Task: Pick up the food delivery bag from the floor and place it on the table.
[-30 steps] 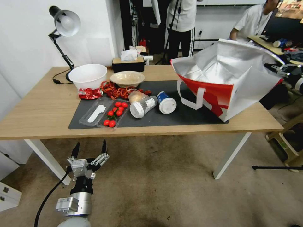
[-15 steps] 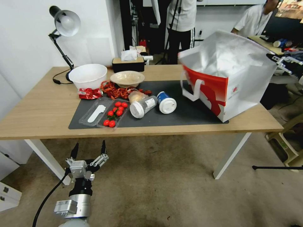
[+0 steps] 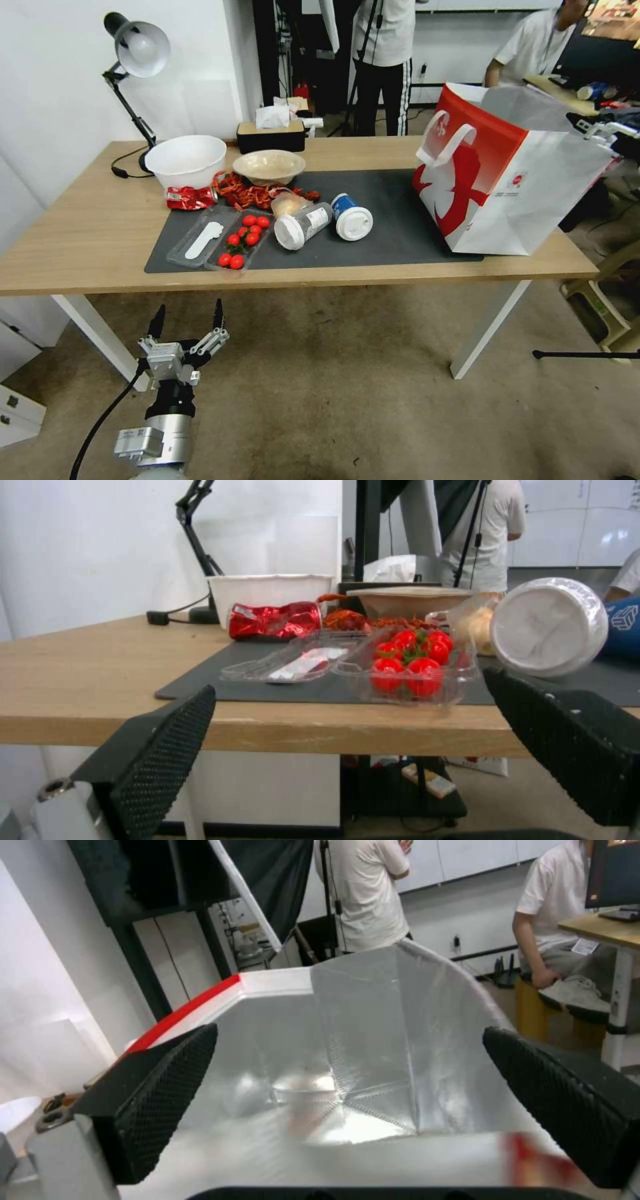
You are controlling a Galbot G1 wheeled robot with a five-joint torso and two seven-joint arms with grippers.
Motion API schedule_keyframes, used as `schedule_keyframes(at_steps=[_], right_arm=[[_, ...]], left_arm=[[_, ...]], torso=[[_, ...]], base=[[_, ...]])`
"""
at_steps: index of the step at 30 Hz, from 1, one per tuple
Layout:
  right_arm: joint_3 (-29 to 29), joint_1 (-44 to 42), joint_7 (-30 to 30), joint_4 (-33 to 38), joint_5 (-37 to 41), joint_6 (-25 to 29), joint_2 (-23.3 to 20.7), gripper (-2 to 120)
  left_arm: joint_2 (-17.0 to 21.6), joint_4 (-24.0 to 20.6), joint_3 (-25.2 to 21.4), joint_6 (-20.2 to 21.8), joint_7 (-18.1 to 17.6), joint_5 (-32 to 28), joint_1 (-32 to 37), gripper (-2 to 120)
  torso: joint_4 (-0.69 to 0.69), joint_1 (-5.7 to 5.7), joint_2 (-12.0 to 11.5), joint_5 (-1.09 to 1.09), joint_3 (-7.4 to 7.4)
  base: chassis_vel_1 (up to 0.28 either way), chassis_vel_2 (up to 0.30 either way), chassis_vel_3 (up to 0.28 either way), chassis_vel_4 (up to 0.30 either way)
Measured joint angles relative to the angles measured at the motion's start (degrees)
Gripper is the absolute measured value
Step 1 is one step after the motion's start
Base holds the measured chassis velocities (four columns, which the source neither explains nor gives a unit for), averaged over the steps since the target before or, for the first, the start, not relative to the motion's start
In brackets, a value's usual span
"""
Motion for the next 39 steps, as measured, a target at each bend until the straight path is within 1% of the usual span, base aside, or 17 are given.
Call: schedule_keyframes(at_steps=[12,24,26,28,31,32,35,36,39], right_arm=[[0.03,-0.18,-0.23,0.73,0.19,-0.24,0.77,100],[0.52,-0.86,-0.47,4.25,-0.69,-0.63,2.28,100],[0.83,-1.61,-0.21,7.25,-0.64,-0.94,3.75,100],[0.91,-1.87,-0.12,8.02,-0.95,-1.04,4.17,100],[0.88,-3.79,0.34,12.52,-4.56,-1.14,7.31,100],[0.88,-3.79,0.34,12.52,-4.56,-1.14,7.31,100],[0.54,-5.43,0.91,15.98,-7.35,-1.16,9.97,100],[0.54,-5.43,0.91,15.98,-7.35,-1.16,9.97,100],[0.5,-8.44,1.62,19.68,-11.84,-0.26,12.9,100]], left_arm=[[0.35,-0.5,-0.21,0.2,-0.18,-0.55,-0.17,100],[0.68,-1.47,-0.62,0.61,-0.23,-1.48,-0.07,100],[0.76,-2.13,-0.72,1.28,0.2,-1.92,0.14,100],[0.79,-2.36,-0.74,1.52,0.4,-2.05,0.28,100],[0.81,-3.01,-0.76,1.84,0.94,-2.37,0.81,100],[0.81,-3.01,-0.76,1.84,0.94,-2.37,0.81,100],[0.72,-3.41,-0.76,1.9,1.42,-2.5,1.18,100],[0.72,-3.41,-0.76,1.9,1.42,-2.5,1.18,100],[0.59,-3.73,-0.68,1.95,1.87,-2.62,1.63,100]], torso=[[0.0,0.0,0.0,0.0,0.0],[0.01,0.0,0.0,-0.01,0.0],[0.0,0.0,0.0,-0.01,0.0],[0.01,0.0,0.0,-0.01,0.0],[0.0,0.0,0.0,-0.01,0.0],[0.0,0.0,0.0,-0.01,0.0],[0.0,0.0,0.0,-0.01,0.0],[0.0,0.0,0.0,-0.01,0.0],[0.0,0.0,0.0,-0.01,0.0]], base=[[0.0,0.0,0.0,0.0],[0.0,0.0,0.0,0.0],[0.0,0.0,0.0,0.0],[0.0,0.0,0.0,0.0],[0.0,0.0,0.0,0.0],[0.0,0.0,0.0,0.0],[0.0,0.0,0.0,0.0],[0.0,0.0,0.0,0.0],[0.0,0.0,0.0,0.0]])
